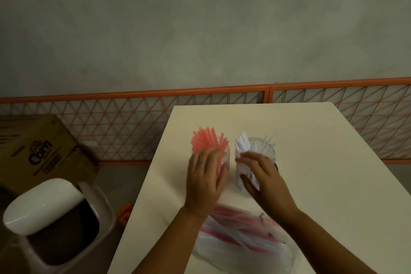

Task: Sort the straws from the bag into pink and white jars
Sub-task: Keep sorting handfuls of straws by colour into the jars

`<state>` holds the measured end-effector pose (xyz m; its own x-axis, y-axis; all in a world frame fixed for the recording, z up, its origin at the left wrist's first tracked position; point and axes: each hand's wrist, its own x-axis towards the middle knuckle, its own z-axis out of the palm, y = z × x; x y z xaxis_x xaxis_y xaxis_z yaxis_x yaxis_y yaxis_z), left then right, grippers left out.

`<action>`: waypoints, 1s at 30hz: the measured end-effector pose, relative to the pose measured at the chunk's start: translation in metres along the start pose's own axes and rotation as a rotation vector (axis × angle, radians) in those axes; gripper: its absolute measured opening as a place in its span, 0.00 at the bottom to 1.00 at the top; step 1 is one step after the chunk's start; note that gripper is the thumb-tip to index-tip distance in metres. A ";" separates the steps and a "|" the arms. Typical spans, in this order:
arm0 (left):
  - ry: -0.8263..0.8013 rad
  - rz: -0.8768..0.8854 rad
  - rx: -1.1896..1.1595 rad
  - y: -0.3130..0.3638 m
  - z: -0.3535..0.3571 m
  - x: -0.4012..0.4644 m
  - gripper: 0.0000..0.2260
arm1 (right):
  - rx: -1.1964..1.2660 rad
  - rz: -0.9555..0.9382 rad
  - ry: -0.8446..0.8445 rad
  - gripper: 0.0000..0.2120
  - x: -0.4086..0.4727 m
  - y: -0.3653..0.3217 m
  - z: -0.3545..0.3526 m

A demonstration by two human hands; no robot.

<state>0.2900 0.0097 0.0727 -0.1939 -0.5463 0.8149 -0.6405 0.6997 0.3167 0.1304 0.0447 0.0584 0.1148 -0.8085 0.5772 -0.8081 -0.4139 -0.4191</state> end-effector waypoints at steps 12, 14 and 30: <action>-0.827 -0.146 0.042 -0.020 0.004 -0.155 0.16 | 0.013 0.160 -0.485 0.08 -0.114 -0.003 0.052; -0.940 -0.157 0.086 -0.020 0.005 -0.159 0.28 | -0.063 0.113 -0.491 0.11 -0.124 0.000 0.055; -1.038 -0.155 0.331 -0.016 -0.014 -0.152 0.33 | -0.102 0.366 -0.605 0.57 -0.115 0.003 0.067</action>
<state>0.3396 0.0879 -0.0494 -0.5251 -0.8476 -0.0766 -0.8495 0.5164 0.1083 0.1531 0.1083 -0.0557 0.1020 -0.9907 -0.0901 -0.9028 -0.0542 -0.4266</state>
